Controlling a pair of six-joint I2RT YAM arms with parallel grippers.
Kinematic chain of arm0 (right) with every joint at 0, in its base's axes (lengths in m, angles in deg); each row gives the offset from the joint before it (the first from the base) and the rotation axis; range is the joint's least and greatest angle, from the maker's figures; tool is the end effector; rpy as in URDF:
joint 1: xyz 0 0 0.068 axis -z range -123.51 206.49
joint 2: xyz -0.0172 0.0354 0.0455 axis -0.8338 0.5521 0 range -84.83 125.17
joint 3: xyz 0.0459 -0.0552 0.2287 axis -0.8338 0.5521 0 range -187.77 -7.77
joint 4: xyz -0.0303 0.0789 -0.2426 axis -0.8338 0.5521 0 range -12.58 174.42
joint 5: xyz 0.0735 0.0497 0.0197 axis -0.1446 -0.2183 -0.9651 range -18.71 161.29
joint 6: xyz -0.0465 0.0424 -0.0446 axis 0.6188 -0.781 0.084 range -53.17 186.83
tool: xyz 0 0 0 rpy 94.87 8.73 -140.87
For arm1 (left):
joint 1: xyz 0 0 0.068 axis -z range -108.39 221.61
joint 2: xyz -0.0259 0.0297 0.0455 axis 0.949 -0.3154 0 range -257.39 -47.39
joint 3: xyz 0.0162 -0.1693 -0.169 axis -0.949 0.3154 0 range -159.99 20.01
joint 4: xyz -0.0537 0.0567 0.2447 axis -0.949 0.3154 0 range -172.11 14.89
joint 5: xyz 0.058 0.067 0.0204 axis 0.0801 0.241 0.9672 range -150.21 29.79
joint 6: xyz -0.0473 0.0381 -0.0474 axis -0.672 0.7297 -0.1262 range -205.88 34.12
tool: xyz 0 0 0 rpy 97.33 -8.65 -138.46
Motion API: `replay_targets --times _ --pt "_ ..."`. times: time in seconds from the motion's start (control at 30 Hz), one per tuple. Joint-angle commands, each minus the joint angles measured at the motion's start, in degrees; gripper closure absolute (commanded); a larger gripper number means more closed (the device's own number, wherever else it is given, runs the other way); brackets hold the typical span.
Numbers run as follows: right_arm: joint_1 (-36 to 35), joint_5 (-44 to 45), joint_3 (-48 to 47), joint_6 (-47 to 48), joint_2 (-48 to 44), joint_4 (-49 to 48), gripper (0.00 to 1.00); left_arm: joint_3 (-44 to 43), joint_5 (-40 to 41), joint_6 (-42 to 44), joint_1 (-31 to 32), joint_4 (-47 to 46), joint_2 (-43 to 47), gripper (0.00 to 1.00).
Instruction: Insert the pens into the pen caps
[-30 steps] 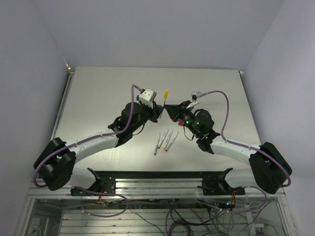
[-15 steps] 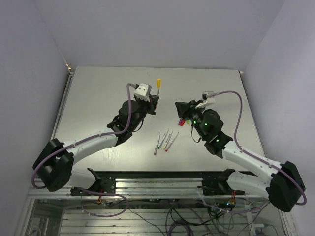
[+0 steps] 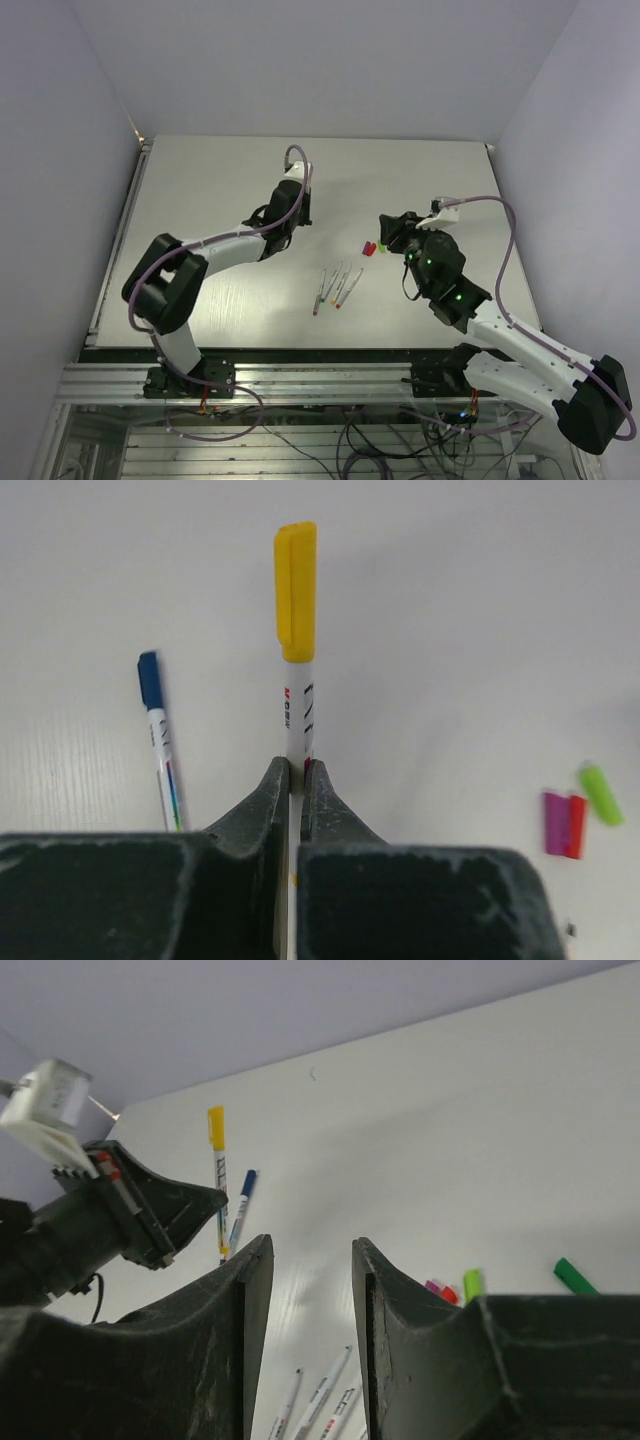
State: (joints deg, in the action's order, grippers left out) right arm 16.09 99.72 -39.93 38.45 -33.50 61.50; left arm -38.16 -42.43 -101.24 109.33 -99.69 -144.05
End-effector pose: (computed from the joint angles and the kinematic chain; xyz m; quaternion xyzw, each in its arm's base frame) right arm 0.2140 0.1413 0.2631 0.0939 0.7184 0.2287 0.6502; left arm 0.3283 -0.2284 0.1905 0.0718 0.8154 -0.1364 0.5580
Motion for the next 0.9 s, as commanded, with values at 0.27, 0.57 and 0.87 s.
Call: replay_targets --times 0.27,0.57,0.87 --pt "-0.11 1.03 1.46 -1.51 -1.47 2.26 0.64 -9.88 -4.37 -4.55 -5.8 9.14 -13.01 0.93" --pt "-0.1 0.26 1.08 -1.5 0.5 1.39 0.64 -13.67 -2.44 -6.57 -6.38 13.15 -18.35 0.93" --pt "-0.1 -0.46 1.25 -1.81 2.49 0.13 0.65 -16.26 0.79 -9.51 -7.02 17.48 -20.91 0.93"
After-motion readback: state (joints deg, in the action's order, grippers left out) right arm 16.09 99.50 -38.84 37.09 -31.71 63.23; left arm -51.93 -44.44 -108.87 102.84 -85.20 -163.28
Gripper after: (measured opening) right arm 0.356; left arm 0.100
